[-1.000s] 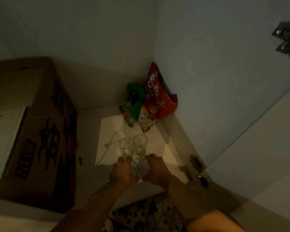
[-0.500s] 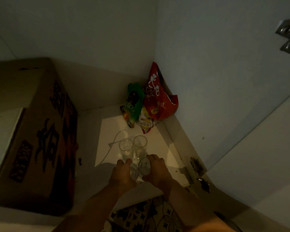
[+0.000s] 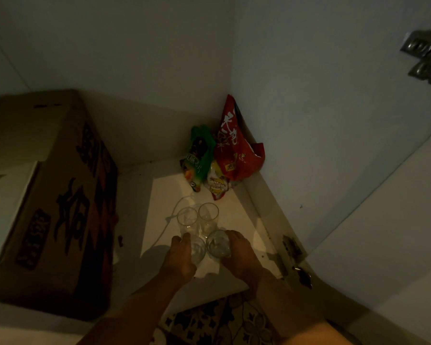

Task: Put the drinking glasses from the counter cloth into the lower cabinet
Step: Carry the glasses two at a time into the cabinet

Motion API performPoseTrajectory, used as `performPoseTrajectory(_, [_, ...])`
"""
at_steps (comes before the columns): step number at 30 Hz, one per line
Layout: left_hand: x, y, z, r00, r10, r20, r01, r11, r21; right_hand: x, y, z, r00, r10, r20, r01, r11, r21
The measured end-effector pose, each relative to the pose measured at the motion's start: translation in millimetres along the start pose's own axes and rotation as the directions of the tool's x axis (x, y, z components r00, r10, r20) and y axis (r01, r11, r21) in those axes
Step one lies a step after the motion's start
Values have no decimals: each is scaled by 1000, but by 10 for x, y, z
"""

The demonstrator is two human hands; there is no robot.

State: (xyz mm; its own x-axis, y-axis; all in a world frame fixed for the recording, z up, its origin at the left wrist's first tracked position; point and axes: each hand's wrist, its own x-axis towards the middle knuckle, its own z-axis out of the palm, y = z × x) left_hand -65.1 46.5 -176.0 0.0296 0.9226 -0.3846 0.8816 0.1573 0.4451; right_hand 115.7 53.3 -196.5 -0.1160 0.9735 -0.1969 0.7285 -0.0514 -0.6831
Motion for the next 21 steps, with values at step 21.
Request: performPoseTrajectory(21, [-94, 173, -500, 989, 38, 142, -92, 914, 395, -187, -326, -289, 992, 73, 101, -41, 957, -288])
